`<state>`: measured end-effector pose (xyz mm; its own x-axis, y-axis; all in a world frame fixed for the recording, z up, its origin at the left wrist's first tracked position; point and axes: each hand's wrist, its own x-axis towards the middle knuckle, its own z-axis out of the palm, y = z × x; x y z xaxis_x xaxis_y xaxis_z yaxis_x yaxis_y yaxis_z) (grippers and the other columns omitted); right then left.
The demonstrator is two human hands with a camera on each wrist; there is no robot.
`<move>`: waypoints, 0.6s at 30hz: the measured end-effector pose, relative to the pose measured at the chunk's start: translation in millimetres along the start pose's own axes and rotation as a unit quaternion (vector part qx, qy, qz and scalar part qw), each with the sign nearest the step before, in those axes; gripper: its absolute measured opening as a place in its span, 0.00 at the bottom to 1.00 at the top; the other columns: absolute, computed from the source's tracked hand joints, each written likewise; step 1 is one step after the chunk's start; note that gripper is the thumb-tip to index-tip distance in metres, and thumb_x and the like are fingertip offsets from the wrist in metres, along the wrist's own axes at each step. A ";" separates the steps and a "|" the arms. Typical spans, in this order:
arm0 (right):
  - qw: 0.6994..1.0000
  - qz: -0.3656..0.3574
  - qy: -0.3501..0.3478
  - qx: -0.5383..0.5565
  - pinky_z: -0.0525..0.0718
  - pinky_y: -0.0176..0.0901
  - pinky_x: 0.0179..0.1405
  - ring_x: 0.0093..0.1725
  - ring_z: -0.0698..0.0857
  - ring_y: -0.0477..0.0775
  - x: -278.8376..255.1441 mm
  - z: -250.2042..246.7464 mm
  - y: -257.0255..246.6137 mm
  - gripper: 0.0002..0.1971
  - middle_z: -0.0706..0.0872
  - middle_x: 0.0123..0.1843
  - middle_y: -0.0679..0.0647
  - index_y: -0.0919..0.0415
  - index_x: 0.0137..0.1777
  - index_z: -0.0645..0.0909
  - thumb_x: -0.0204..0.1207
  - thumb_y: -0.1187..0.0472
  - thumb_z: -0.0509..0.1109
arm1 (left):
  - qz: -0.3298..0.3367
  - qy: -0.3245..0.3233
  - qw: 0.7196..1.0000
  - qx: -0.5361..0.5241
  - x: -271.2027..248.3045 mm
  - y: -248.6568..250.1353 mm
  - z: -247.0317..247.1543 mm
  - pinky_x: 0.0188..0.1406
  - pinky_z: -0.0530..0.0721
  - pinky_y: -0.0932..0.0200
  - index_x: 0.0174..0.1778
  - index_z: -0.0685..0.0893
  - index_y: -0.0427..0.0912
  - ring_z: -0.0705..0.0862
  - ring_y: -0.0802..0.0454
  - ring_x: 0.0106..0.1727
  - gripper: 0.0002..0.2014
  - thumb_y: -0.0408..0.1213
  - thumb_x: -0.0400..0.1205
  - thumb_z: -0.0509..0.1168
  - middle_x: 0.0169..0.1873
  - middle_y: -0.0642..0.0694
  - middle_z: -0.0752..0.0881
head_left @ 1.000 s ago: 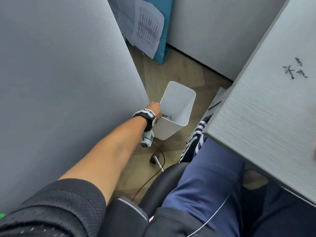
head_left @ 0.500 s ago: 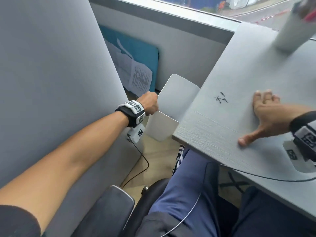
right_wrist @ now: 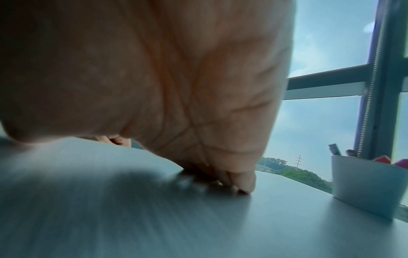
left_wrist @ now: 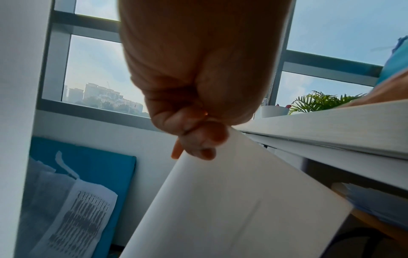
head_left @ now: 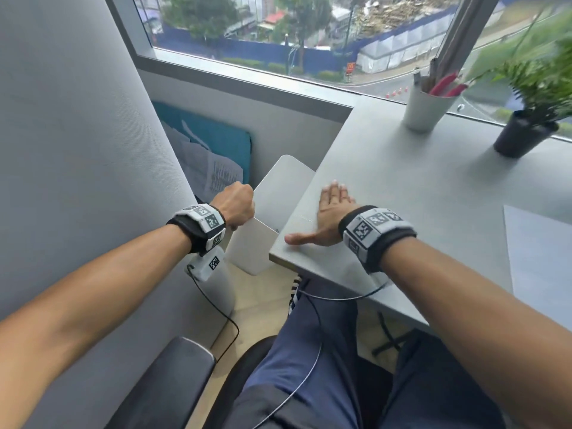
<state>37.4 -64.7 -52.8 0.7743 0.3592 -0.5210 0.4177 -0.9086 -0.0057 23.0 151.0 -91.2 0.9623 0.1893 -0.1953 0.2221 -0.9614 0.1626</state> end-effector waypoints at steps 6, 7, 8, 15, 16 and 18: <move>0.996 -0.077 0.025 0.023 0.42 0.57 0.86 0.86 0.36 0.61 1.5 -7.6 -29.6 0.68 0.32 0.86 0.63 0.68 0.84 0.32 0.63 0.16 0.54 | 0.013 0.020 1.000 0.017 -14.3 -2.0 -2.9 0.33 0.83 0.52 0.36 0.81 0.30 0.83 0.36 0.32 0.12 0.30 0.81 0.57 0.35 0.32 0.87; 0.996 -0.076 0.032 0.027 0.43 0.57 0.86 0.87 0.38 0.61 1.6 -11.6 -24.5 0.68 0.33 0.87 0.63 0.68 0.85 0.33 0.63 0.16 0.53 | 0.016 0.021 1.000 0.018 -15.7 -3.4 -3.7 0.35 0.82 0.51 0.36 0.81 0.30 0.82 0.36 0.34 0.12 0.30 0.82 0.57 0.36 0.32 0.86; 0.997 -0.065 0.043 0.030 0.45 0.58 0.86 0.87 0.40 0.62 1.1 -16.2 -16.3 0.68 0.35 0.87 0.63 0.68 0.85 0.34 0.62 0.15 0.52 | 0.020 0.022 0.999 0.018 -17.5 -4.5 -4.4 0.37 0.81 0.50 0.35 0.79 0.31 0.81 0.36 0.35 0.11 0.30 0.82 0.58 0.36 0.32 0.84; 0.999 0.027 0.018 -0.018 0.40 0.59 0.84 0.86 0.38 0.68 -3.3 -2.6 -3.4 0.74 0.34 0.86 0.67 0.70 0.84 0.33 0.54 0.11 0.52 | 0.037 0.023 0.999 0.032 -25.8 -6.9 -8.6 0.39 0.83 0.47 0.27 0.71 0.36 0.79 0.34 0.35 0.14 0.29 0.81 0.58 0.33 0.33 0.81; 1.000 0.004 0.021 -0.008 0.40 0.59 0.84 0.86 0.37 0.67 -1.7 2.4 -17.8 0.76 0.32 0.86 0.65 0.69 0.84 0.32 0.52 0.10 0.53 | 0.041 0.021 0.998 0.039 -26.2 -5.7 -10.2 0.38 0.83 0.47 0.25 0.70 0.37 0.79 0.34 0.35 0.15 0.29 0.80 0.57 0.30 0.36 0.78; 0.999 -0.045 0.025 0.002 0.41 0.59 0.85 0.86 0.37 0.64 1.5 7.0 -48.9 0.74 0.32 0.86 0.63 0.67 0.84 0.32 0.53 0.10 0.52 | 0.051 0.017 0.997 0.048 -29.0 -3.0 -13.4 0.35 0.83 0.49 0.23 0.69 0.40 0.80 0.35 0.33 0.17 0.30 0.80 0.57 0.26 0.41 0.74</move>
<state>14.8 -21.2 -59.2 0.7559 0.4502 -0.4752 0.4858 -0.8724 -0.0537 -3.5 151.1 -73.1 0.9842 0.0943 -0.1498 0.1080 -0.9904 0.0860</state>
